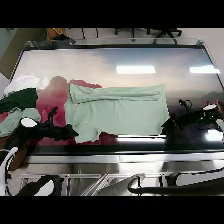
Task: Fold the shirts.
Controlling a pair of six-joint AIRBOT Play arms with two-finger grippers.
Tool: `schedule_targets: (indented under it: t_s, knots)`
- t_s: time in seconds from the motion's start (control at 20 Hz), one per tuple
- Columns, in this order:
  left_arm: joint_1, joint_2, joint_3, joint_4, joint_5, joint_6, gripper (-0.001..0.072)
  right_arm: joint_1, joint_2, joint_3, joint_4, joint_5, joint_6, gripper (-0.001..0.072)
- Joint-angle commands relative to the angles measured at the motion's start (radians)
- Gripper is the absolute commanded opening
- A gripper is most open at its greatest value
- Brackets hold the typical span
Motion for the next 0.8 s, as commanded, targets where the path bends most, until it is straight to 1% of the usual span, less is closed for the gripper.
schedule_targets:
  t_s: [0.0, 0.2, 0.25, 0.35, 0.4, 0.5, 0.6, 0.75]
  knots:
    - [0.090, 0.148, -0.061, 0.100, -0.101, -0.027, 0.0013, 0.000, 0.057, 0.000, -0.111, 0.019, 0.138, 0.0021]
    - [0.167, 0.305, -0.153, 0.113, -0.139, -0.026, 0.0013, 0.000, 0.191, -0.005, -0.269, 0.037, 0.274, 0.0021]
    - [0.175, 0.338, -0.166, 0.111, -0.135, -0.027, 0.0013, 0.000, 0.214, -0.007, -0.276, 0.047, 0.292, 0.0021]
    - [0.169, 0.372, -0.156, 0.108, -0.106, -0.026, 0.0013, 0.001, 0.251, -0.008, -0.240, 0.038, 0.281, 0.0021]
    - [0.162, 0.364, -0.127, 0.109, -0.091, -0.026, 0.0012, 0.001, 0.264, -0.006, -0.184, 0.017, 0.253, 0.0020]
    - [0.135, 0.295, -0.016, 0.103, -0.071, -0.026, 0.0013, 0.001, 0.272, 0.002, -0.003, -0.047, 0.165, 0.0021]
    - [0.103, 0.196, 0.128, 0.103, -0.050, -0.026, 0.0013, 0.009, 0.269, 0.012, 0.178, -0.155, 0.063, 0.0021]
    - [0.057, 0.014, 0.354, 0.103, -0.008, -0.027, 0.0013, 0.059, 0.229, 0.035, 0.327, -0.320, -0.057, 0.0021]
